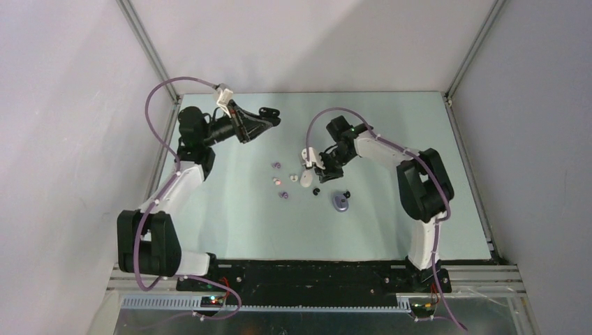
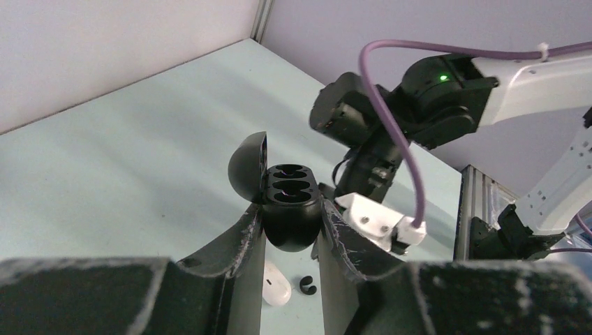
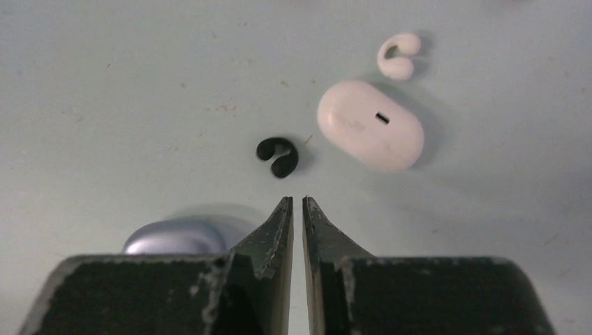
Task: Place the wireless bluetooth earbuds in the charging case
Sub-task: Pick up the left earbud from the center of the board.
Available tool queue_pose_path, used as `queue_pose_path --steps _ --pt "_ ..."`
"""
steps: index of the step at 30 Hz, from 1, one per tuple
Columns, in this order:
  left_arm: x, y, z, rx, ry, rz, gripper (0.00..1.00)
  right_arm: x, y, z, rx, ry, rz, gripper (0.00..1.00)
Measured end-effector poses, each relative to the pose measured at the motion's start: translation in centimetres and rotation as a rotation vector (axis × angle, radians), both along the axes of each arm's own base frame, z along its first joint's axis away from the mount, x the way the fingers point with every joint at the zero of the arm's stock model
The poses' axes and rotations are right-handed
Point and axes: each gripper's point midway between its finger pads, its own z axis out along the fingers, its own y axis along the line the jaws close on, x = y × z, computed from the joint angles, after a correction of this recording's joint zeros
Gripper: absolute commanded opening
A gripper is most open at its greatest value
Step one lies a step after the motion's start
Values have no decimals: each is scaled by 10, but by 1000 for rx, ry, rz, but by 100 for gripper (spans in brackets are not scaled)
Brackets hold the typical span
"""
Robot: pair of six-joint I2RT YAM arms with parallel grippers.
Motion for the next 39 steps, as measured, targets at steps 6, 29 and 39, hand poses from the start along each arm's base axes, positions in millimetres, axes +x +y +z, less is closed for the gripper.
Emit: queue_pose_path --steps 6,29,39 --pt "-6 4 9 1 -16 18 0 8 22 -3 -1 -5 63 14" --pt "-23 9 1 18 11 52 0 -5 35 -25 -74 -13 213 14" --pt "-22 10 0 20 17 59 0 -7 31 -36 -100 -5 243 20"
